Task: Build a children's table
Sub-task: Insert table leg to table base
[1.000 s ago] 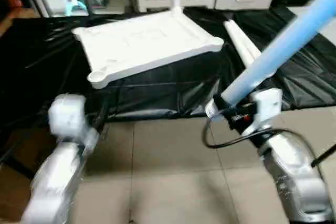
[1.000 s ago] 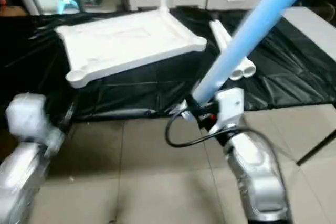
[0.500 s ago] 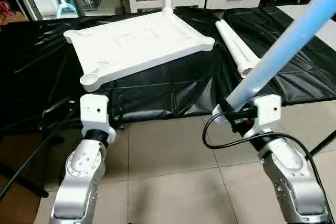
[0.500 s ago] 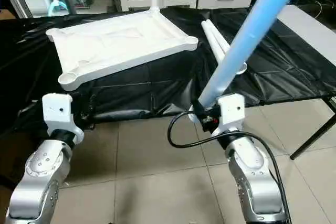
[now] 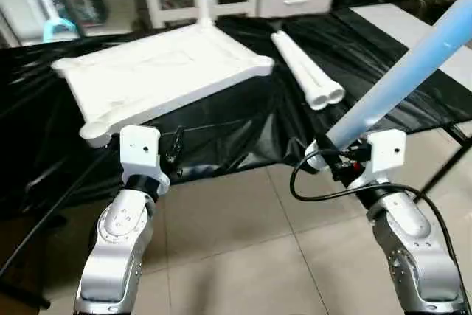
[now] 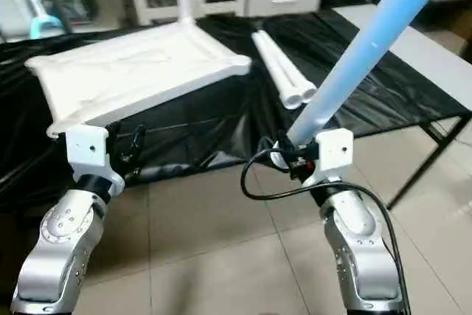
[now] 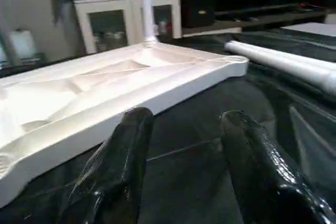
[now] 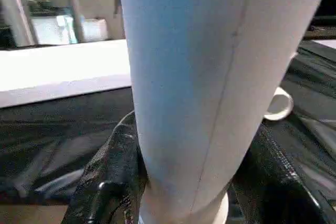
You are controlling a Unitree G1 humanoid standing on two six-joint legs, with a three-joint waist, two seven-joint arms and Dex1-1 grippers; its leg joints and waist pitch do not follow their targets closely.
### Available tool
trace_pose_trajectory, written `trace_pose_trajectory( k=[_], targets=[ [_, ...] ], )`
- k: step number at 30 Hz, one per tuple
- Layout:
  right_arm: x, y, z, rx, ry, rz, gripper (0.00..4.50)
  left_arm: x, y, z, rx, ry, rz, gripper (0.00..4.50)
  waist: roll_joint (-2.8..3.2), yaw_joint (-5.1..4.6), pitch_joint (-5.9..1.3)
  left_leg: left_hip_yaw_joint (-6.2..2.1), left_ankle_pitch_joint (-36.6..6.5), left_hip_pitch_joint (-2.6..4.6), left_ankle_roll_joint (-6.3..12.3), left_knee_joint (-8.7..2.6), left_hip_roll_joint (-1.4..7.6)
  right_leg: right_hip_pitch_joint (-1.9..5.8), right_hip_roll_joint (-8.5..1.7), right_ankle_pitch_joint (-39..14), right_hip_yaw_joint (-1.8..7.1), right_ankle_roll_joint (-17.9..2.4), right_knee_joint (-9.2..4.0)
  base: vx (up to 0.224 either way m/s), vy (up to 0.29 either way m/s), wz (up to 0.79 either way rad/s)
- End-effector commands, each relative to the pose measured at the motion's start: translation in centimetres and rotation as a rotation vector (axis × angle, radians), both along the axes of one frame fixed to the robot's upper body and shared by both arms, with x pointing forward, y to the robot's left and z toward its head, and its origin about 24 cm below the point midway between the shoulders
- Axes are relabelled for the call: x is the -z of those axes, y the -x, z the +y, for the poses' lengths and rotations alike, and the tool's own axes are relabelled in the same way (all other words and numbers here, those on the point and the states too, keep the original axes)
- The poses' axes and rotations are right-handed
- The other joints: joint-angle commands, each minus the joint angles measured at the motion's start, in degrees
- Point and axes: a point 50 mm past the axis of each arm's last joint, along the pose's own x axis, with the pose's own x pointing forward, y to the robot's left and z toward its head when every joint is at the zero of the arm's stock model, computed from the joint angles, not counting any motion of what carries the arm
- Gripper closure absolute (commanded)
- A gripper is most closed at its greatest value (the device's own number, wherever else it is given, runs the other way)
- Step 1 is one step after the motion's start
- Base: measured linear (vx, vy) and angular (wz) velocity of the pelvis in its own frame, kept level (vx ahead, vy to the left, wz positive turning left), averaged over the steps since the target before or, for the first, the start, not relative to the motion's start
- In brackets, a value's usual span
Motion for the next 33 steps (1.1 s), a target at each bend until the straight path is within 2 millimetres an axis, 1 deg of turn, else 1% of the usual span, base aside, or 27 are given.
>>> trace_pose_trajectory(
  k=[1,3,4,5,7,9,10,11,12,13,15,16,17,18,20,21,22,24,25,26,27,28,29,30,31,32,33],
  targets=[
    [-0.7,-0.3,0.14,-0.011,0.001,-0.026,2.66,-0.28,0.18,0.12,-0.002,-0.013,-0.009,2.11,-0.47,0.31,-4.07,-1.7,-12.86,-0.39,7.58,-4.01,2.17,3.47,-2.4,-13.74,1.2,-15.76,-3.84,0.074,-0.005,0.05],
    [-0.64,-0.32,0.15,-0.013,0.004,-0.023,2.66,-0.29,0.24,0.12,-0.001,-0.02,-0.008,2.11,-0.33,0.38,-4.27,-1.73,-9.47,-0.5,9.51,-3.74,2.12,3.75,-2.27,-10.23,1.01,-16.63,-3.36,0.096,0.002,0.04],
    [-0.64,-0.32,0.13,-0.013,0.005,-0.023,2.66,-0.29,0.28,0.12,-0.001,-0.021,-0.007,2.11,-0.07,0.53,-4.6,-1.97,-4.36,-0.04,12.62,-3.33,2.16,3.65,-1.87,-4.77,0.52,-17.12,-2.32,0.1,0.006,0.04],
    [-0.64,-0.33,0.11,-0.013,0.006,-0.023,2.66,-0.29,0.31,0.11,-0.001,-0.021,-0.007,2.11,-0.07,0.55,-4.68,-2.1,-2.47,0.13,13.87,-3.14,2.14,3.58,-1.77,-2.84,0.37,-17.08,-1.91,0.124,0.013,0.04],
    [-0.67,-0.36,0.11,-0.016,0.012,-0.025,2.66,-0.27,0.34,0.08,-0.001,-0.024,-0.006,2.11,0.08,0.91,-4.91,-2.7,3.72,1.24,19.23,-2.37,2.2,2.72,-1.46,2.71,-0.29,-16.09,-0.5,0.117,0.014,0.05],
    [-0.72,-0.38,0.13,-0.019,0.016,-0.028,2.66,-0.27,0.35,0.05,0.0,-0.025,-0.006,2.11,0.08,1.21,-5.03,-3.27,7.35,1.9,21.98,-1.83,2.31,2.2,-1.3,4.34,-0.67,-14.94,0.31,0.081,0.01,0.08],
    [-0.75,-0.39,0.14,-0.02,0.017,-0.03,2.66,-0.27,0.35,0.05,0.001,-0.026,-0.005,2.11,-0.25,1.4,-4.9,-3.34,8.06,2.15,23.05,-1.45,2.12,1.83,-1.33,5.14,-0.54,-14.65,0.62,0.075,0.007,0.09],
    [-0.77,-0.41,0.15,-0.021,0.019,-0.031,2.66,-0.27,0.34,0.03,0.001,-0.026,-0.005,2.11,-0.27,1.59,-4.81,-3.35,8.1,2.0,23.2,-1.31,2.05,1.9,-1.49,5.29,-0.41,-14.9,0.71,0.058,0.0,0.12],
    [-0.78,-0.43,0.16,-0.021,0.021,-0.032,2.66,-0.27,0.33,0.03,0.001,-0.027,-0.005,2.11,-0.49,1.86,-4.63,-3.02,7.55,1.2,22.99,-0.94,1.34,2.55,-1.78,5.33,0.0,-15.38,0.57,0.0,0.0,0.0],
    [-0.79,-0.44,0.17,-0.022,0.022,-0.033,2.66,-0.27,0.32,0.03,0.002,-0.028,-0.005,2.11,-0.39,2.39,-4.59,-2.82,6.74,0.28,22.03,-0.73,0.96,3.43,-2.1,4.82,0.39,-15.94,0.39,0.0,0.0,0.0],
    [-0.8,-0.43,0.18,-0.022,0.024,-0.033,2.66,-0.27,0.31,0.03,0.002,-0.028,-0.004,2.11,-0.23,2.68,-4.6,-2.9,6.63,0.03,21.01,-0.82,0.91,3.91,-2.06,3.55,0.29,-16.04,0.18,0.0,0.0,0.0],
    [-0.79,-0.44,0.17,-0.023,0.025,-0.033,2.66,-0.26,0.29,0.03,0.002,-0.029,-0.004,2.11,-0.1,2.78,-4.49,-3.19,6.11,0.69,20.36,-1.09,1.33,3.51,-1.78,1.9,-0.02,-16.08,0.13,0.0,0.0,0.0],
    [-0.79,-0.44,0.16,-0.023,0.025,-0.033,2.66,-0.25,0.28,0.02,0.002,-0.029,-0.003,2.11,0.02,2.68,-4.48,-3.69,6.2,1.26,20.41,-1.27,1.77,3.2,-1.51,0.84,-0.38,-15.89,0.31,0.0,0.0,0.0],
    [-0.79,-0.46,0.13,-0.023,0.027,-0.033,2.66,-0.23,0.26,0.01,0.002,-0.03,-0.002,2.11,0.19,2.58,-4.52,-4.28,6.96,2.08,21.08,-1.36,2.25,2.57,-1.33,0.68,-0.72,-15.39,0.66,0.0,0.0,0.0],
    [-0.78,-0.46,0.09,-0.023,0.031,-0.032,2.66,-0.17,0.25,-0.04,0.002,-0.03,0.002,2.11,0.22,2.35,-4.39,-4.74,7.11,2.44,22.13,-1.36,2.56,2.17,-1.52,-0.06,-0.87,-14.58,0.76,0.0,0.0,0.0],
    [-0.78,-0.45,0.09,-0.024,0.032,-0.033,2.66,-0.16,0.27,-0.05,0.002,-0.029,0.003,2.11,-0.04,2.45,-4.34,-4.22,6.35,1.55,21.67,-1.14,1.95,2.93,-2.0,-0.33,-0.47,-14.57,0.23,0.0,0.0,0.0],
    [-0.79,-0.43,0.09,-0.025,0.034,-0.033,2.66,-0.12,0.28,-0.09,0.003,-0.029,0.005,2.11,-0.26,2.76,-4.35,-3.41,5.27,0.03,20.02,-0.83,0.94,4.37,-2.5,-1.11,0.22,-14.95,-0.55,0.0,0.0,0.0],
    [-0.8,-0.42,0.08,-0.026,0.041,-0.033,2.66,-0.1,0.29,-0.11,0.004,-0.029,0.006,2.11,-0.34,3.13,-4.2,-3.08,3.72,-1.2,17.12,-0.86,0.73,5.47,-2.67,-4.51,0.6,-15.19,-1.44,0.0,0.0,0.0],
    [-0.8,-0.41,0.07,-0.027,0.046,-0.032,2.66,-0.09,0.29,-0.13,0.004,-0.029,0.007,2.11,-0.14,2.98,-4.12,-3.25,2.98,-0.66,15.75,-1.22,1.09,5.21,-2.3,-6.4,0.26,-15.15,-1.58,0.0,0.0,0.0],
    [-0.8,-0.41,0.07,-0.027,0.046,-0.032,2.66,-0.09,0.29,-0.13,0.004,-0.029,0.007,2.11,0.0,2.82,-4.1,-3.46,2.79,-0.26,15.41,-1.39,1.31,4.94,-2.04,-6.65,0.02,-15.13,-1.47,0.0,0.0,0.0],
    [-0.78,-0.39,0.05,-0.031,0.043,-0.028,2.66,-0.05,0.31,-0.15,0.005,-0.027,0.011,2.11,0.26,2.38,-4.06,-4.04,2.02,0.73,15.38,-1.78,1.94,4.22,-1.6,-6.62,-0.5,-15.07,-1.05,0.0,0.0,0.0],
    [-0.77,-0.37,0.02,-0.031,0.045,-0.027,2.66,-0.03,0.34,-0.16,0.005,-0.026,0.013,2.11,-0.81,2.86,-3.7,-4.76,4.7,-6.83,21.93,0.5,-1.52,9.66,-4.22,-7.07,-1.6,-8.05,-3.61,0.0,0.0,0.0],
    [-0.77,-0.36,0.0,-0.032,0.048,-0.027,2.66,-0.01,0.36,-0.16,0.004,-0.025,0.014,2.11,0.84,4.05,-4.58,-5.04,5.82,-4.46,21.72,0.45,-0.91,8.7,-5.48,-8.4,-2.57,-7.28,-3.89,-0.006,0.037,0.4],
    [-0.76,-0.35,0.0,-0.032,0.05,-0.027,2.66,0.01,0.37,-0.13,0.002,-0.024,0.016,2.11,0.83,2.19,-3.89,-6.49,6.41,-4.68,22.57,0.22,-1.04,8.75,-4.05,-12.31,-4.47,-5.81,-4.47,0.013,0.046,0.74],
    [-0.76,-0.35,0.0,-0.031,0.052,-0.027,2.66,0.02,0.37,-0.11,0.001,-0.022,0.017,2.11,1.31,2.23,-3.79,-7.14,6.74,-3.31,22.48,-0.26,-1.2,8.28,-3.06,-13.22,-5.22,-5.35,-4.53,0.013,0.046,0.74],
    [-0.76,-0.35,0.0,-0.031,0.052,-0.027,2.66,0.02,0.37,-0.11,0.001,-0.022,0.017,2.11,2.15,0.4,-3.8,-11.05,7.22,0.77,25.34,-1.76,-0.85,6.4,0.43,-13.66,-6.63,-4.62,-2.0,0.077,0.004,0.61],
    [-0.67,-0.32,0.2,-0.046,0.052,-0.021,2.66,0.04,0.4,0.04,-0.008,-0.016,0.02,2.11,2.67,-1.51,-3.28,-17.28,1.43,6.75,30.75,-3.03,0.84,0.53,2.88,-17.8,-5.99,-2.67,3.47,0.101,-0.024,0.65]
  ],
)
